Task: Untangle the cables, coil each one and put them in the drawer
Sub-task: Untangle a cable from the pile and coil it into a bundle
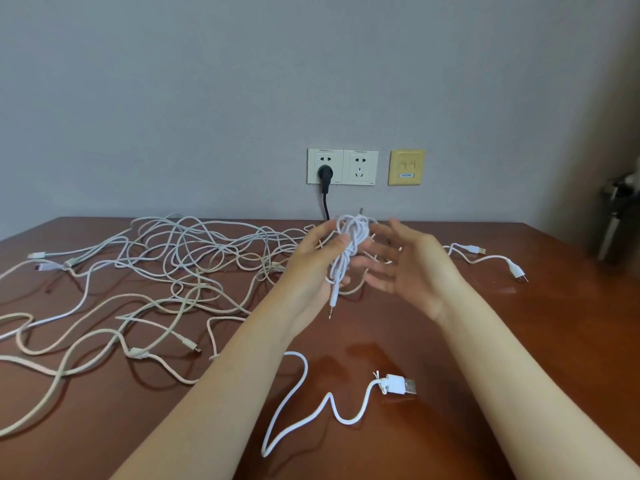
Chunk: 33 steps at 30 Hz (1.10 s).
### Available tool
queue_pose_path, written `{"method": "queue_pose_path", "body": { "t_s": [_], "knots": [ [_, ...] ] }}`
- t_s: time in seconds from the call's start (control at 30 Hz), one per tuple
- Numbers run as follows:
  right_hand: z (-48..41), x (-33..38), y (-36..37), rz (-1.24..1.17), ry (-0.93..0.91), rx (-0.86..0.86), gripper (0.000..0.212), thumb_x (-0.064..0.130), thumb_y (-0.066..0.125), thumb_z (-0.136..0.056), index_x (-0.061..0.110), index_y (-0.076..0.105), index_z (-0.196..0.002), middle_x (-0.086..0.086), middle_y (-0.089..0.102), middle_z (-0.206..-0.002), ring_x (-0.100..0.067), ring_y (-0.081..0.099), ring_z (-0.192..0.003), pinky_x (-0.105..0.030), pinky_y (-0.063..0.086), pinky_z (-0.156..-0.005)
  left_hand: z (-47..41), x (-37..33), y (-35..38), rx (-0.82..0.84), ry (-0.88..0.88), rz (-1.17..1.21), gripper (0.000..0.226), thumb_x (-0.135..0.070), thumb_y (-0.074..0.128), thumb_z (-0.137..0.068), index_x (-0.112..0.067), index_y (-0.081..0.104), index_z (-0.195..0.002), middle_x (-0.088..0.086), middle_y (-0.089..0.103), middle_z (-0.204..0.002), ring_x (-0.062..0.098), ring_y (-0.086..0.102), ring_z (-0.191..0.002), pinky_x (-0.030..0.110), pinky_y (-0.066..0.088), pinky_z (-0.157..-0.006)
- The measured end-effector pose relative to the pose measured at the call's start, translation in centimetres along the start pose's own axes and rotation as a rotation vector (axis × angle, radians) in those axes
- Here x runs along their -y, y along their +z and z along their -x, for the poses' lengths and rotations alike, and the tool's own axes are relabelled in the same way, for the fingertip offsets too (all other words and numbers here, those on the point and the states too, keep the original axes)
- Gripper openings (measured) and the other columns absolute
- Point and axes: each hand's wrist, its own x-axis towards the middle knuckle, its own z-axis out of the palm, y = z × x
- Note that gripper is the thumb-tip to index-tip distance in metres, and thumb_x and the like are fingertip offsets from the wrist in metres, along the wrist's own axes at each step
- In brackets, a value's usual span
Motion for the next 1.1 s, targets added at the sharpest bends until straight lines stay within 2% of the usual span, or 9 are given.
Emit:
{"method": "queue_pose_path", "body": {
  "t_s": [0.1,0.23,0.4,0.5,0.57,0.67,0.77,0.9,1.1],
  "knots": [
    [0.4,-0.6,0.8,0.049,0.098,0.132,0.015,0.023,0.046,-0.092,0.018,0.06,-0.097,-0.006,0.065,-0.094,-0.024,0.061,-0.082,-0.036,0.051,-0.075,-0.3,-0.4,-0.4,-0.002,-0.022,0.096,0.028,-0.014,0.039,-0.098,-0.007,0.056,-0.119,0.006,0.065,-0.096,0.016,0.061,-0.071,0.026,0.046,-0.059],
    [0.5,-1.9,2.6,0.083,0.155,0.281,0.017,0.018,0.045,-0.095,0.012,0.057,-0.105,-0.011,0.063,-0.09,-0.022,0.066,-0.072,-0.031,0.057,-0.068,-0.3,-0.8,-0.5,-0.06,-0.004,0.149,0.03,-0.009,0.027,-0.102,-0.01,0.057,-0.102,0.0,0.065,-0.098,0.014,0.061,-0.078,0.033,0.049,-0.071],
    [0.3,-2.4,2.9,0.079,0.038,0.164,0.012,0.013,0.048,-0.096,0.008,0.06,-0.094,-0.011,0.064,-0.078,-0.014,0.065,-0.059,-0.023,0.058,-0.062,-0.3,-1.1,-0.6,-0.059,0.019,-0.003,0.03,-0.004,0.029,-0.101,-0.012,0.057,-0.093,0.001,0.058,-0.077,0.004,0.062,-0.055,0.022,0.053,-0.057],
    [0.5,-2.3,2.9,0.092,-0.039,0.098,0.014,0.011,0.052,-0.093,0.011,0.062,-0.084,-0.008,0.066,-0.073,-0.012,0.064,-0.058,-0.023,0.057,-0.062,-0.6,-1.2,-1.1,-0.08,0.084,-0.142,0.033,-0.001,0.033,-0.099,-0.02,0.059,-0.091,-0.001,0.059,-0.082,0.007,0.059,-0.072,0.023,0.048,-0.078],
    [0.6,-2.2,3.1,0.069,-0.08,0.055,0.011,0.009,0.056,-0.09,0.011,0.064,-0.083,-0.004,0.066,-0.069,-0.01,0.063,-0.056,-0.023,0.057,-0.062,-0.7,-1.5,-1.6,-0.109,0.09,-0.12,0.031,0.005,0.038,-0.095,-0.017,0.059,-0.092,0.0,0.062,-0.082,0.012,0.058,-0.077,0.027,0.045,-0.081],
    [0.6,-2.4,3.5,0.049,-0.156,-0.042,0.007,0.004,0.062,-0.086,0.006,0.065,-0.092,-0.002,0.064,-0.066,-0.007,0.061,-0.053,-0.018,0.055,-0.058,-0.7,-2.5,-2.4,-0.127,0.051,0.004,0.033,0.014,0.044,-0.087,-0.016,0.058,-0.093,-0.004,0.065,-0.066,0.006,0.061,-0.058,0.017,0.044,-0.056],
    [0.6,-3.0,3.5,0.263,-0.34,-0.223,0.01,0.008,0.069,-0.082,0.014,0.07,-0.09,-0.002,0.065,-0.069,-0.008,0.058,-0.055,-0.016,0.049,-0.057,-0.4,-3.1,-3.2,-0.126,-0.024,-0.081,0.037,0.018,0.045,-0.084,-0.016,0.056,-0.097,0.002,0.064,-0.075,0.009,0.059,-0.059,0.014,0.043,-0.047],
    [1.2,-3.5,4.2,0.557,-0.67,-0.36,0.016,0.009,0.071,-0.078,0.024,0.071,-0.086,0.011,0.067,-0.079,0.0,0.058,-0.07,-0.005,0.04,-0.066,0.6,-4.8,-4.2,-0.128,-0.071,-0.168,0.048,0.027,0.038,-0.08,-0.009,0.055,-0.106,0.012,0.061,-0.088,0.018,0.061,-0.075,0.017,0.055,-0.059],
    [1.4,-3.0,7.1,0.564,-0.765,-0.339,0.03,0.006,0.071,-0.077,0.035,0.065,-0.079,0.023,0.063,-0.078,0.006,0.057,-0.072,-0.004,0.039,-0.068,3.4,-9.3,-6.0,-0.005,-0.011,-0.285,0.044,0.02,0.052,-0.081,-0.018,0.058,-0.104,0.009,0.062,-0.085,0.013,0.066,-0.075,0.02,0.055,-0.076]
  ]
}}
